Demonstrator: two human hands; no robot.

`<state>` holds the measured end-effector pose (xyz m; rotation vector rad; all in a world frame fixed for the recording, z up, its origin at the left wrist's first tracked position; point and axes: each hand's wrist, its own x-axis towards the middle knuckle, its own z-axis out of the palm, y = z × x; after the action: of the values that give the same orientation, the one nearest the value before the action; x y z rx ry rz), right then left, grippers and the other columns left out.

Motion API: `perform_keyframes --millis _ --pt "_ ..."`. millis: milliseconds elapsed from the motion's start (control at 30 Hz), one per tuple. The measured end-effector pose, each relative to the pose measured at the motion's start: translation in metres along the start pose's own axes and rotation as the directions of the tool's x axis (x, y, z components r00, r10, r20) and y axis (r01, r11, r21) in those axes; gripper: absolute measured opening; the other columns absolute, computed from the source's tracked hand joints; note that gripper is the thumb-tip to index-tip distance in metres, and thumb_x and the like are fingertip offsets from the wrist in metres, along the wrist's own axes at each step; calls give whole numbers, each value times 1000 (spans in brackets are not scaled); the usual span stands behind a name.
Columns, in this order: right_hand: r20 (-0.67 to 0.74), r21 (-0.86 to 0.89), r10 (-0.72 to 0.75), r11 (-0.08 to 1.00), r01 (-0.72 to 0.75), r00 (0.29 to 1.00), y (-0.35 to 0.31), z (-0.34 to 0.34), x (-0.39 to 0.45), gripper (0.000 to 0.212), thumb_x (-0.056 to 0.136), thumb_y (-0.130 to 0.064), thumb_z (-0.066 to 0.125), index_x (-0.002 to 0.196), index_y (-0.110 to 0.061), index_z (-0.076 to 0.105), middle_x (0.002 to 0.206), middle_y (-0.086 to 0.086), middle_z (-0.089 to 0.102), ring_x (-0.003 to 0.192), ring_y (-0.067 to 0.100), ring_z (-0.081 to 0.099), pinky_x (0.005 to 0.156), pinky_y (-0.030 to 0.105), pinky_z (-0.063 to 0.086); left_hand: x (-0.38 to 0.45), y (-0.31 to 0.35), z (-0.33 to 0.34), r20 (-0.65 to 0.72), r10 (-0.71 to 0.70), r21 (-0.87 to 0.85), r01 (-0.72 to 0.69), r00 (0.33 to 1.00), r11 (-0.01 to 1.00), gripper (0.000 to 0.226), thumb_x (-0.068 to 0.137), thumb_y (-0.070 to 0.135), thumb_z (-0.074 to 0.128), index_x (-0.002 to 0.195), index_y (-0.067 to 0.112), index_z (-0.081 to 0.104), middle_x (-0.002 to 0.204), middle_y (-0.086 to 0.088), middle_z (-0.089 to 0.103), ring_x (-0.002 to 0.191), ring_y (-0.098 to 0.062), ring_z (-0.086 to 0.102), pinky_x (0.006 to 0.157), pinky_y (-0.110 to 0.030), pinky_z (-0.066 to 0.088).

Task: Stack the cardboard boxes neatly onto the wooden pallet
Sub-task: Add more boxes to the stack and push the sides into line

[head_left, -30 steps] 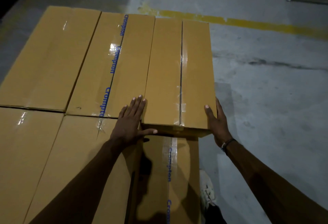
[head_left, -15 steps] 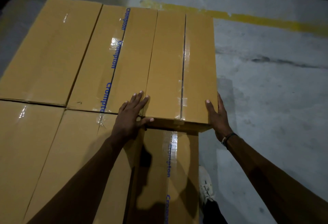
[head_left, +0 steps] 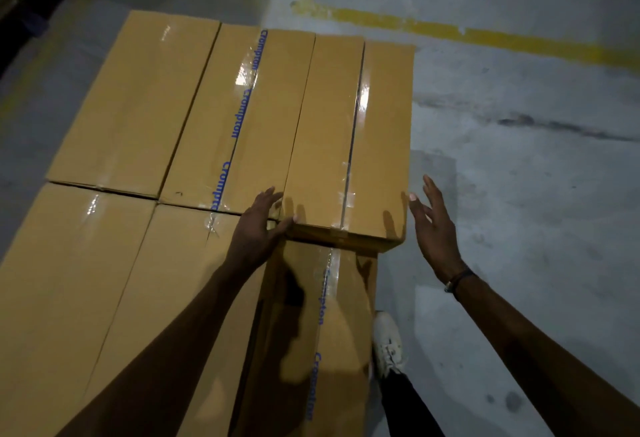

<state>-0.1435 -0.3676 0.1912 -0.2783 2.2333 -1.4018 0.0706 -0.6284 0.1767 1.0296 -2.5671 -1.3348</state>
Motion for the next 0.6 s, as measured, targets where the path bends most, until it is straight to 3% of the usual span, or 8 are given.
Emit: perform_keyframes --millis 100,167,300,400,533,600 --pt "56 24 -21 1000 20 998 -36 -29 -22 55 106 -50 51 159 -45 37 163 -19 38 136 1 46 113 30 38 -29 45 -15 -93 -67 -106 57 993 993 62 96 52 66 148 21 54 160 -2 47 147 -13 40 121 -42 35" --pt "95 64 -17 998 11 995 -61 -49 -37 52 105 -53 51 156 -50 39 161 -24 40 137 -5 46 119 38 38 -48 74 -27 -147 -64 -142 43 987 989 48 101 39 66 144 20 58 155 -1 52 142 -10 44 119 -42 39" --pt "163 137 -5 990 -18 987 -110 -95 -68 50 101 -59 55 150 -55 45 154 -28 47 144 6 46 120 53 40 -94 140 -63 -272 -29 -185 -23 962 983 39 100 38 64 135 23 63 150 3 55 140 -8 46 112 -37 42" --pt "204 160 -6 987 -27 979 -146 -129 -95 48 102 -55 56 148 -52 49 153 -24 51 141 9 51 116 53 44 -132 197 -90 -355 -29 -223 -54 934 973 38 98 41 61 132 24 64 146 8 56 137 -3 48 102 -25 44" --pt "246 174 -24 985 -19 969 -188 -176 -134 52 99 -52 55 150 -44 48 153 -19 52 139 11 53 112 46 49 -184 266 -118 -435 -41 -277 -91 899 957 28 103 33 63 129 24 64 140 9 59 133 -2 53 96 -28 49" --pt "246 185 -42 983 -5 968 -203 -198 -152 52 100 -50 55 151 -42 49 152 -18 54 138 12 55 110 46 50 -211 298 -129 -462 -82 -316 -77 883 945 24 104 25 64 128 26 65 138 14 59 129 8 51 92 -22 48"
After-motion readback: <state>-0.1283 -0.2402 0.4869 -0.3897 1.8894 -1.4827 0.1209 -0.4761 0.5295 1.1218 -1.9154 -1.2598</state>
